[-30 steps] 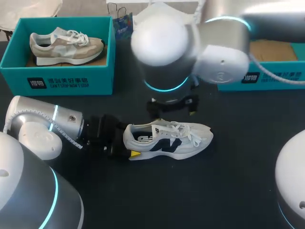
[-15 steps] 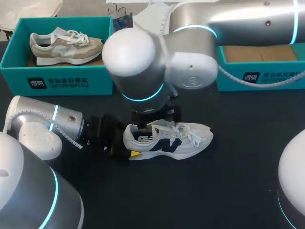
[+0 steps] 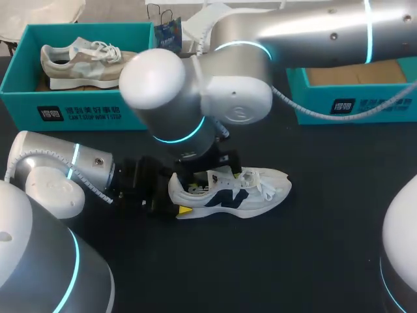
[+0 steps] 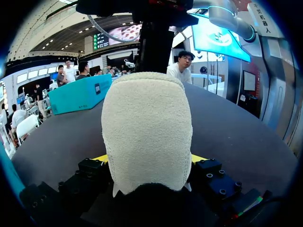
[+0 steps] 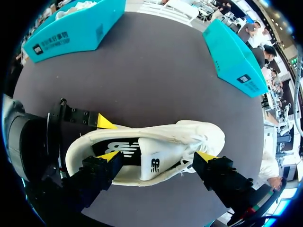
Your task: Take the shoe out of the shoebox, open the shoe tongue, remove and reinsert the insole, then place the shoe into the shoebox
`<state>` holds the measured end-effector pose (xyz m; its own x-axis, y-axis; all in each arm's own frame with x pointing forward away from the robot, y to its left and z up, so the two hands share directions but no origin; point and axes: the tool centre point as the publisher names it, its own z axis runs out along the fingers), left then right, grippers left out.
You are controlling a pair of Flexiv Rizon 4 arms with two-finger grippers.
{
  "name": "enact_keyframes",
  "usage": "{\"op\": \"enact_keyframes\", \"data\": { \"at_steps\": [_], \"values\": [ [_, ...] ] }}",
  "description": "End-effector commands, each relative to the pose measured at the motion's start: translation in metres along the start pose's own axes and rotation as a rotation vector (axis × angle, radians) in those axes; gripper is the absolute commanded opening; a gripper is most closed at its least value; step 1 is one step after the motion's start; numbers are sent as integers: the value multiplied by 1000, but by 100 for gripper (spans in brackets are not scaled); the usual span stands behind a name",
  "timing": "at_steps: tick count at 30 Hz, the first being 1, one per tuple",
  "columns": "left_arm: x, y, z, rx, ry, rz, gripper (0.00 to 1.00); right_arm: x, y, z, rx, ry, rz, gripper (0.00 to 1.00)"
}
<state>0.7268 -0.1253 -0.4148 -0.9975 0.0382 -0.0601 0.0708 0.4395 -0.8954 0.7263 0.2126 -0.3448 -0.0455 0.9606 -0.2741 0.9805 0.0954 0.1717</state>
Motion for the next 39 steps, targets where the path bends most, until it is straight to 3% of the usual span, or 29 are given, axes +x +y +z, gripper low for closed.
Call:
{"op": "enact_keyframes", "data": {
  "at_steps": [1,8,19,22,25,26,27,28,39],
  "values": [
    [2,3,3,-2,2,0,0,6,-3,5,10,-86,3,100],
    [2,3,3,-2,2,0,0,-8,0,10,50,-184,-33,100],
    [2,3,3,-2,2,0,0,-42,1,7,61,-254,0,100],
    [2,3,3,-2,2,0,0,-50,0,2,60,-257,7,45],
    [2,3,3,-2,2,0,0,-54,1,-5,56,-267,13,24],
    [2,3,3,-2,2,0,0,-53,1,-7,54,-269,14,24],
    [2,3,3,-2,2,0,0,-54,1,-12,52,-271,17,16],
    [2,3,3,-2,2,0,0,-57,1,-13,47,-270,20,0],
    [2,3,3,-2,2,0,0,-76,4,-18,20,-247,3,0]
  ]
}}
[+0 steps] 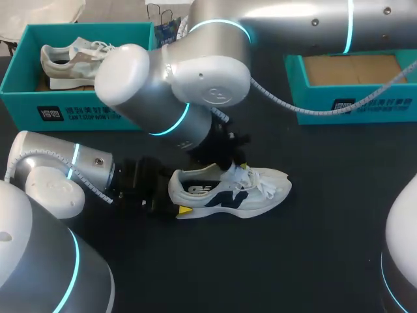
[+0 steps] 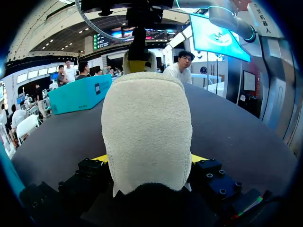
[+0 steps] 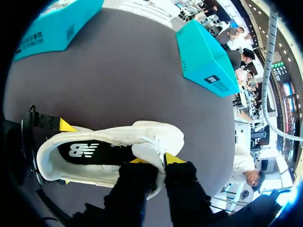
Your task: Take the shoe out of the shoebox, open the shoe tongue, remove and reinsert the insole, then place the shoe into the shoebox
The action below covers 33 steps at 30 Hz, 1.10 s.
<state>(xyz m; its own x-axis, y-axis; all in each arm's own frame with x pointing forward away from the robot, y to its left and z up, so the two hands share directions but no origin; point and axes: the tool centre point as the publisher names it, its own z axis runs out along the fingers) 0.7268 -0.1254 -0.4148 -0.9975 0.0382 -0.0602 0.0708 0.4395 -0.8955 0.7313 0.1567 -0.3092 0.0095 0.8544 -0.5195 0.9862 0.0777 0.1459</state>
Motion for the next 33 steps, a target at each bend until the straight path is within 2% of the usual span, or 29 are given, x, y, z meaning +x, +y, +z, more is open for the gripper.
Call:
{"op": "enact_keyframes", "data": {
  "at_steps": [1,6,13,23,24,25,28,29,31,33],
  "values": [
    [2,3,3,-2,2,0,0,-13,-1,3,-11,27,-2,0],
    [2,3,3,-2,2,0,0,-28,1,9,-35,43,-15,0],
    [2,3,3,-2,2,0,0,-52,1,31,-38,61,-6,0],
    [2,3,3,-2,2,0,0,-57,-3,75,-10,99,-12,0],
    [2,3,3,-2,2,0,0,-55,-3,81,-2,106,-28,24],
    [2,3,3,-2,2,0,0,-52,-3,85,-11,111,-30,29],
    [2,3,3,-2,2,0,0,-47,-5,95,-2,104,-46,33],
    [2,3,3,-2,2,0,0,-46,-6,98,10,98,-48,38],
    [2,3,3,-2,2,0,0,-45,-8,103,9,102,-38,42],
    [2,3,3,-2,2,0,0,-44,-8,105,13,106,-36,56]
  ]
}}
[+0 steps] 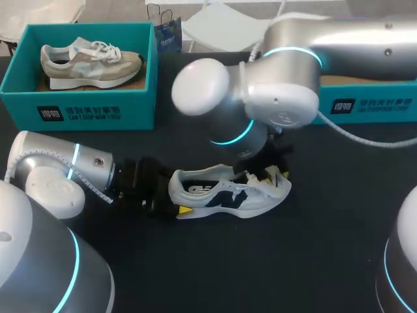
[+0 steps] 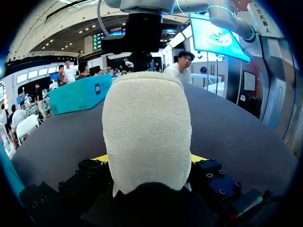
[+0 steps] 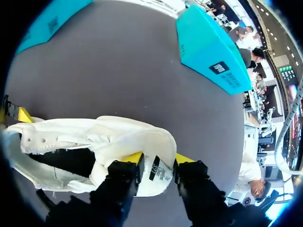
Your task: Take the shoe out of the shoebox, open the shoe tongue, remove and reinsert the insole, then place the shoe into the shoebox
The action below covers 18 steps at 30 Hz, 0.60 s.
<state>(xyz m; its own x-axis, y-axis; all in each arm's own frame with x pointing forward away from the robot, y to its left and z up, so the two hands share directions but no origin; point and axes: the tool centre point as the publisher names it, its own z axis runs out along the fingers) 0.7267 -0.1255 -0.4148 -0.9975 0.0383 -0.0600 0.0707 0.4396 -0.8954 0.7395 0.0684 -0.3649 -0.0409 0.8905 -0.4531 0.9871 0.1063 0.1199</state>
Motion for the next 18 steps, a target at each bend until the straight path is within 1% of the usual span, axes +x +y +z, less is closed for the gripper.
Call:
{"op": "enact_keyframes", "data": {
  "at_steps": [1,2,4,5,8,10,11,12,13,14,17,18],
  "values": [
    [1,3,2,-2,2,0,0,1,-1,12,10,21,2,97],
    [1,3,2,-2,2,0,0,-1,-1,12,8,21,5,100],
    [1,3,2,-2,2,0,0,-6,1,6,-3,10,10,100],
    [1,3,2,-2,2,0,0,-11,3,-1,-18,-2,19,100],
    [1,3,2,-2,2,0,0,-18,9,-15,-51,-25,18,100],
    [1,3,2,-2,2,0,0,-22,13,-26,-85,-33,15,100],
    [1,3,2,-2,2,0,0,-25,18,-35,-112,-40,12,100],
    [1,3,2,-2,2,0,0,-26,19,-39,-126,-42,15,100],
    [1,3,2,-2,2,0,0,-28,24,-48,-153,-47,8,100],
    [1,3,2,-2,2,0,0,-29,25,-50,-157,-48,7,100],
    [1,3,2,-2,2,0,0,-31,38,-72,-253,-45,-15,100],
    [1,3,2,-2,2,0,0,-30,40,-74,-265,-47,-25,100]
  ]
}}
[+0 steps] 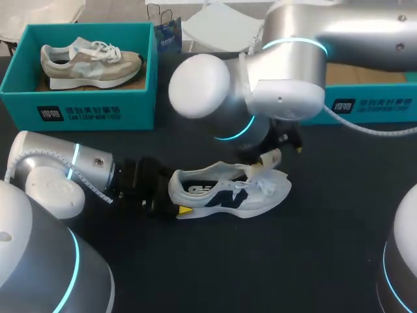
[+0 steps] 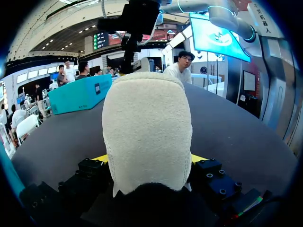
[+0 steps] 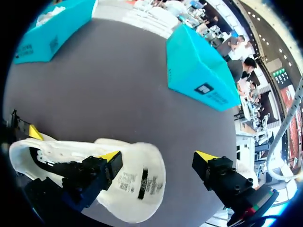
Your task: Take the shoe out of the shoebox, open the shoe tongue, remove and reinsert the insole, then place the shoe into the shoebox
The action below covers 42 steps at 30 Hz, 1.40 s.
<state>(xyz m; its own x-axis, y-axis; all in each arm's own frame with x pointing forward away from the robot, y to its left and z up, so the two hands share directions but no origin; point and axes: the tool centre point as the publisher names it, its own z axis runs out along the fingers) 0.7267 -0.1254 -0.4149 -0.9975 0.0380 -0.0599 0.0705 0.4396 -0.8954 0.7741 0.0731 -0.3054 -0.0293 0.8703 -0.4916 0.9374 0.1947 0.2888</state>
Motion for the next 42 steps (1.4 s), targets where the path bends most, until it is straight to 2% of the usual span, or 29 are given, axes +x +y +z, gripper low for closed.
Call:
{"op": "enact_keyframes", "data": {
  "at_steps": [1,5,7,8,9,11,13,14,15,17,23,24,26,28,29,30,33,38,42],
  "values": [
    [1,3,3,-2,2,1,0,-5,14,-33,-142,29,-68,100],
    [1,3,3,-2,2,1,0,11,40,-52,-340,127,-237,100],
    [1,3,3,-2,2,1,0,13,43,-54,-355,136,-253,100],
    [1,3,3,-2,2,1,0,24,54,-64,-443,203,-376,60],
    [1,3,3,-2,2,1,0,31,59,-69,-465,218,-426,43],
    [1,3,3,-2,2,1,0,42,66,-78,-525,280,-559,0],
    [1,3,3,-2,2,1,0,48,68,-83,-540,298,-624,0],
    [1,3,3,-2,2,1,0,54,69,-88,-568,340,-730,0],
    [1,3,3,-2,2,1,0,56,68,-89,-566,341,-752,0],
    [1,3,3,-2,2,1,0,63,66,-93,-577,397,-899,0],
    [1,3,3,-2,2,1,0,72,48,-91,-529,485,-1152,0],
    [1,3,3,-2,2,1,0,75,43,-89,-491,497,-1217,0],
    [1,3,3,-2,2,1,0,78,37,-86,-466,508,-1259,0],
    [1,3,3,-2,2,1,0,83,27,-80,-384,512,-1339,0],
    [1,3,3,-2,2,1,0,83,27,-80,-384,512,-1339,0],
    [1,3,3,-2,2,1,0,90,21,-74,-331,515,-1388,0],
    [1,3,3,-2,2,1,0,103,12,-66,-260,544,-1435,0],
    [1,3,3,-2,2,1,0,126,-1,-53,-171,572,-1514,0],
    [1,3,3,-2,2,1,0,139,-3,-47,-156,574,-1536,0]
  ]
}}
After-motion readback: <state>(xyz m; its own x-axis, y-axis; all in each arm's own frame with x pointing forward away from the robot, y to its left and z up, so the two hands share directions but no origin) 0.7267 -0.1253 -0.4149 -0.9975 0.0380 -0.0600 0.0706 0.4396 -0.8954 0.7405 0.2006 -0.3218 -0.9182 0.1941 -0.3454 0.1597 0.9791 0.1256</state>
